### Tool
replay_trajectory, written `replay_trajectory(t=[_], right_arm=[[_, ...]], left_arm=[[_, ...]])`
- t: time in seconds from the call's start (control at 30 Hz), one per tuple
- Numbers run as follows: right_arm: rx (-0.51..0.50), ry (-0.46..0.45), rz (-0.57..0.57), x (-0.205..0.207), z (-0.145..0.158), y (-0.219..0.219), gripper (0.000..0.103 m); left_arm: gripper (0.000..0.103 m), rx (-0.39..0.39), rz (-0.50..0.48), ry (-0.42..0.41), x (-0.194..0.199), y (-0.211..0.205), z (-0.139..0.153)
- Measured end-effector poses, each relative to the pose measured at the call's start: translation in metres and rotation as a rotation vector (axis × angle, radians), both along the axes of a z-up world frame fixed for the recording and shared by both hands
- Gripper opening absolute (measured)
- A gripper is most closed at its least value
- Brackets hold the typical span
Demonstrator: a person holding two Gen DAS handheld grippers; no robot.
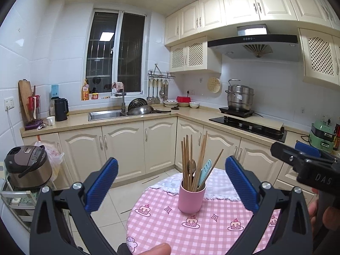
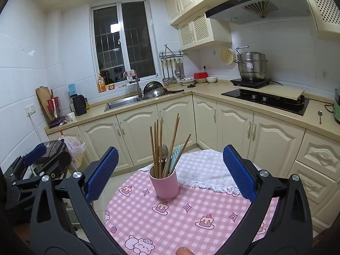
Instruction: Organize utensils
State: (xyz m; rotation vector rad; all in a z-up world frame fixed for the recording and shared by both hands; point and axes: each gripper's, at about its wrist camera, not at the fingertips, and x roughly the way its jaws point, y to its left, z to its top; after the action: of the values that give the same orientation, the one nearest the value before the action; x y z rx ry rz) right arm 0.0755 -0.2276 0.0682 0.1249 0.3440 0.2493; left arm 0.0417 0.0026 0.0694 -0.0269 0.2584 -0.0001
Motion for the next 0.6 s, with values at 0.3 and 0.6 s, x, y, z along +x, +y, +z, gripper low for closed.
replay_trajectory(t=[0.3, 0.6], right_arm=[[-0.011, -0.014, 0.003, -0.013, -0.002, 0.007, 0.097], [-0.017, -0.014, 0.005, -0.016, -0.002, 0.008, 0.097]], left_arm=[[0.099, -0.009, 0.022, 0.005, -0.008, 0.004, 0.001], [0.099, -0.022, 0.016, 0.015, -0.007, 0.008, -0.002]])
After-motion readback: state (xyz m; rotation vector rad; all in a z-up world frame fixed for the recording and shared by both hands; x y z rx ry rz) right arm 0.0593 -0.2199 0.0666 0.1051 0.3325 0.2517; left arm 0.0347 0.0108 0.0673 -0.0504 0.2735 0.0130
